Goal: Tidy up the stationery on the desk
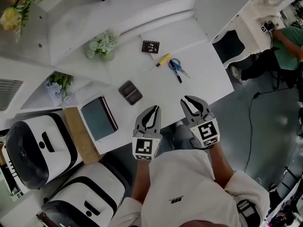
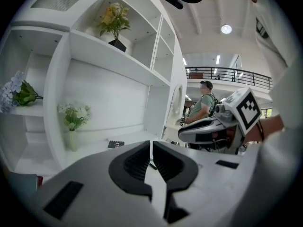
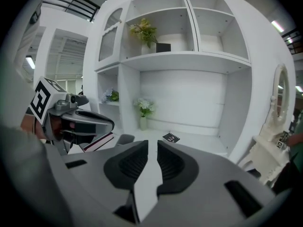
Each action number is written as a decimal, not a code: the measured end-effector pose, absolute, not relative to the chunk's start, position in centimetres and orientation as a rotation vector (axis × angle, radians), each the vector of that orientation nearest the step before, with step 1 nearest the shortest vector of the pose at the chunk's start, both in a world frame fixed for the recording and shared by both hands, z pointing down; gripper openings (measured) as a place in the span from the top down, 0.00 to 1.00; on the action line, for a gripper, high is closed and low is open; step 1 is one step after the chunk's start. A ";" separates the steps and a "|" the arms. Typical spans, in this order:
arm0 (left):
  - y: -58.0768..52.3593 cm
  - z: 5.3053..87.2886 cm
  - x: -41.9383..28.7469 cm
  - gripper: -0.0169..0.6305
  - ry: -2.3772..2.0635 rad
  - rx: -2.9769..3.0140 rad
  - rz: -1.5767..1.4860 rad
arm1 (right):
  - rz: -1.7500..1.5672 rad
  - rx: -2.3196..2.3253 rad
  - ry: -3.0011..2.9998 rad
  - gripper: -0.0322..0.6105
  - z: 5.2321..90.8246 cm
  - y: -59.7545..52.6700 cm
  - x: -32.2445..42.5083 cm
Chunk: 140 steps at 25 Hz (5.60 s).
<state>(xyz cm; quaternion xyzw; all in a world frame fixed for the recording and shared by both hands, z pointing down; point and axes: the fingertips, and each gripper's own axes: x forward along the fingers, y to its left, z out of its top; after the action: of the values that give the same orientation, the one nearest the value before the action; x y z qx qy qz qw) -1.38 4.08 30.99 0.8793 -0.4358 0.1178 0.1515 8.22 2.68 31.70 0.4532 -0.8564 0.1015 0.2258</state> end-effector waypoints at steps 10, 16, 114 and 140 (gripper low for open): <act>0.9 34.2 -0.1 0.97 -1.205 2.500 0.370 | 0.315 1.225 -2.327 0.88 34.7 -1.5 8.6; -1.4 36.8 0.6 0.97 -1.208 2.465 0.386 | 0.347 1.173 -2.291 0.88 38.3 -4.0 9.3; -0.5 44.6 -17.5 0.97 -1.731 1.968 0.279 | 0.584 0.704 -2.676 0.90 43.1 -9.6 -14.7; 0.7 45.7 -20.7 0.97 -1.785 1.901 0.241 | 0.558 0.661 -2.810 0.90 44.7 -8.9 -20.6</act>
<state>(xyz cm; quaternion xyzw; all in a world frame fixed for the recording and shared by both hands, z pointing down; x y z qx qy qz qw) -20.71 0.75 45.70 0.7013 -0.6585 0.0889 0.2582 -20.64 -8.93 44.73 0.2236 -0.9509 0.1888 0.1008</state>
